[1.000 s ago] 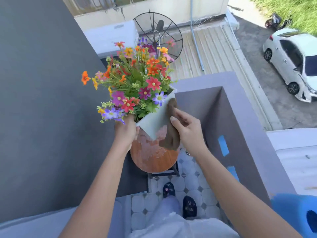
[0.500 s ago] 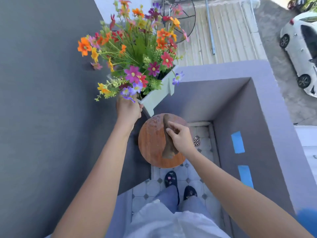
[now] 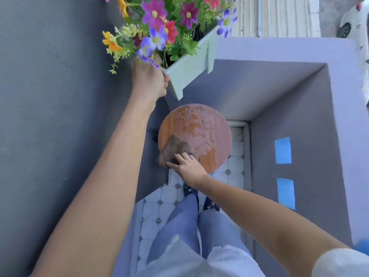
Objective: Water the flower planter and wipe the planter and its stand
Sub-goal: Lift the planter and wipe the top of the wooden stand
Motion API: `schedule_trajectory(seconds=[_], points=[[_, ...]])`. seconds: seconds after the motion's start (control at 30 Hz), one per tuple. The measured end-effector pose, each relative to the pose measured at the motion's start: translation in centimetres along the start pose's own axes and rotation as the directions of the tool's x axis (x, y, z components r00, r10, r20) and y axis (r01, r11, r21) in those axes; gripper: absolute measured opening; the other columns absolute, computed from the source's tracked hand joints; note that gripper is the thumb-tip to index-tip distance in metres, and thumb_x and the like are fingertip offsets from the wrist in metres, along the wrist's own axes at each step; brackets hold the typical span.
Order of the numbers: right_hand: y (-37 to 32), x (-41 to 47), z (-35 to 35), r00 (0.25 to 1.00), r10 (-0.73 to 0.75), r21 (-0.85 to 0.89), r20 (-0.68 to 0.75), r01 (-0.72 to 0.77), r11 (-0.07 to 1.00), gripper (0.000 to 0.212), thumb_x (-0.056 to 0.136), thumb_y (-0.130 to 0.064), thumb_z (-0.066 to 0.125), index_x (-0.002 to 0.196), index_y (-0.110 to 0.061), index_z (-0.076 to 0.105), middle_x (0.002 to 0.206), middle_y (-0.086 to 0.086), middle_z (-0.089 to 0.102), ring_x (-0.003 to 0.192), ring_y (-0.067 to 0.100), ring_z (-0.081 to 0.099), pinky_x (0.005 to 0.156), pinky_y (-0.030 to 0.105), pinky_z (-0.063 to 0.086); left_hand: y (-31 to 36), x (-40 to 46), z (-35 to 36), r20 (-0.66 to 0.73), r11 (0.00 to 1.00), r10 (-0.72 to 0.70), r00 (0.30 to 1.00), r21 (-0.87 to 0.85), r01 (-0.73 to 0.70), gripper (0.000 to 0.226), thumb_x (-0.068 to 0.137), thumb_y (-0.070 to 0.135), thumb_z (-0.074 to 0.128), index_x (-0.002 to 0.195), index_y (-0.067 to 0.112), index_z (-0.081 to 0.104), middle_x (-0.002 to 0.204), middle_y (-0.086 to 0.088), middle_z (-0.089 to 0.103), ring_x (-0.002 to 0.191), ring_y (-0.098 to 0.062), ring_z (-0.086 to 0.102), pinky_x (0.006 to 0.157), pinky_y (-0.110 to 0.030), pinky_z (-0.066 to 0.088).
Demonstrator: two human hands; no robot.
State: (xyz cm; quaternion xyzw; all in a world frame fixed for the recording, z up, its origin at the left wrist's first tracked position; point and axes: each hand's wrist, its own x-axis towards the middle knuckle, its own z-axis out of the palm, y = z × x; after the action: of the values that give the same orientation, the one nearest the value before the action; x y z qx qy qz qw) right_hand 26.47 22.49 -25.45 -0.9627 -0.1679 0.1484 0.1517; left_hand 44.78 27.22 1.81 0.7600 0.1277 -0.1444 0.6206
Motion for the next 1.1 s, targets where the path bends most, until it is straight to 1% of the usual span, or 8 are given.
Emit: schedule_trajectory(seconds=[0.1, 0.3, 0.53, 0.63, 0.73, 0.83, 0.97, 1.1], points=[[2.5, 0.4, 0.1, 0.992, 0.027, -0.08, -0.122, -0.037, 0.996, 0.045, 0.09, -0.027, 0.066, 0.135, -0.029, 0.061, 0.126, 0.011, 0.058, 0.106, 0.035, 0.055, 0.084, 0.044, 0.048, -0.1, 0.3, -0.4, 0.004, 1.0, 0.017, 1.0, 0.01, -0.017, 0.029, 0.087, 0.0, 0.028, 0.063, 0.017, 0.03, 0.055, -0.008, 0.039, 0.033, -0.012, 0.024, 0.045, -0.019, 0.013], [11.6, 1.8, -4.5, 0.869, 0.465, 0.063, -0.168, -0.461, 0.885, 0.044, 0.094, -0.024, 0.059, 0.138, -0.032, 0.057, 0.117, 0.01, 0.054, 0.109, 0.035, 0.051, 0.084, 0.041, 0.044, 0.3, 0.7, -0.6, 0.009, 1.0, 0.011, 1.0, -0.016, -0.011, 0.03, 0.088, 0.003, 0.031, 0.062, 0.017, 0.029, 0.053, -0.007, 0.04, 0.033, -0.013, 0.024, 0.045, -0.018, 0.014], [11.9, 2.4, -5.2, 0.716, 0.677, 0.298, -0.17, -0.617, 0.728, 0.063, 0.094, -0.012, 0.05, 0.153, -0.004, 0.03, 0.131, 0.023, 0.05, 0.12, 0.041, 0.045, 0.098, 0.047, 0.042, 0.1, 0.7, -1.0, 0.015, 1.0, 0.02, 1.0, 0.001, -0.02, 0.028, 0.088, 0.004, 0.031, 0.064, 0.018, 0.029, 0.056, -0.007, 0.04, 0.034, -0.013, 0.024, 0.044, -0.019, 0.015], [11.5, 1.5, -4.3, 0.674, 0.707, 0.195, -0.215, -0.679, 0.707, 0.058, 0.094, -0.034, 0.056, 0.148, -0.019, 0.043, 0.138, 0.018, 0.045, 0.123, 0.039, 0.041, 0.098, 0.049, 0.039, 0.0, 0.7, -1.3, 0.021, 1.0, 0.021, 1.0, 0.012, -0.021, 0.027, 0.086, 0.004, 0.03, 0.064, 0.019, 0.027, 0.058, -0.007, 0.037, 0.035, -0.012, 0.024, 0.045, -0.019, 0.014], [11.7, 0.7, -3.7, 0.634, 0.729, 0.215, -0.258, -0.698, 0.683, 0.045, 0.093, -0.027, 0.057, 0.138, -0.029, 0.057, 0.137, 0.012, 0.049, 0.122, 0.037, 0.042, 0.095, 0.049, 0.038, -0.2, 0.8, -1.4, 0.025, 0.999, 0.023, 0.999, 0.023, -0.024, 0.028, 0.086, 0.002, 0.028, 0.064, 0.019, 0.024, 0.06, -0.006, 0.034, 0.032, -0.01, 0.026, 0.046, -0.018, 0.014], [10.2, 0.9, -3.5, 0.725, 0.645, 0.273, -0.24, -0.587, 0.762, 0.041, 0.09, -0.014, 0.057, 0.128, -0.024, 0.068, 0.118, 0.012, 0.062, 0.109, 0.036, 0.053, 0.087, 0.044, 0.045, -0.3, 1.0, -1.1, 0.023, 0.999, 0.01, 1.0, 0.04, -0.011, 0.027, 0.086, 0.003, 0.027, 0.065, 0.019, 0.025, 0.06, -0.006, 0.036, 0.031, -0.01, 0.027, 0.044, -0.018, 0.015], [5.3, 0.0, -0.8, 0.969, 0.183, 0.199, -0.167, -0.149, 0.969, 0.036, 0.087, -0.024, 0.065, 0.122, -0.023, 0.072, 0.108, 0.005, 0.066, 0.096, 0.028, 0.056, 0.079, 0.042, 0.05, 0.0, 1.0, -0.9, 0.017, 0.999, -0.004, 1.0, 0.038, 0.003, 0.027, 0.087, 0.003, 0.028, 0.065, 0.019, 0.026, 0.058, -0.006, 0.037, 0.033, -0.011, 0.025, 0.044, -0.02, 0.014], [1.2, 2.0, 2.2, 0.979, -0.12, 0.031, -0.166, 0.127, 0.991, 0.031, 0.085, -0.018, 0.073, 0.115, -0.026, 0.074, 0.103, 0.002, 0.063, 0.098, 0.029, 0.052, 0.073, 0.044, 0.047, 0.3, 1.1, -0.9, 0.012, 0.999, 0.009, 1.0, 0.038, -0.009, 0.027, 0.088, 0.003, 0.028, 0.066, 0.019, 0.026, 0.062, -0.007, 0.036, 0.032, -0.01, 0.026, 0.044, -0.019, 0.014]])
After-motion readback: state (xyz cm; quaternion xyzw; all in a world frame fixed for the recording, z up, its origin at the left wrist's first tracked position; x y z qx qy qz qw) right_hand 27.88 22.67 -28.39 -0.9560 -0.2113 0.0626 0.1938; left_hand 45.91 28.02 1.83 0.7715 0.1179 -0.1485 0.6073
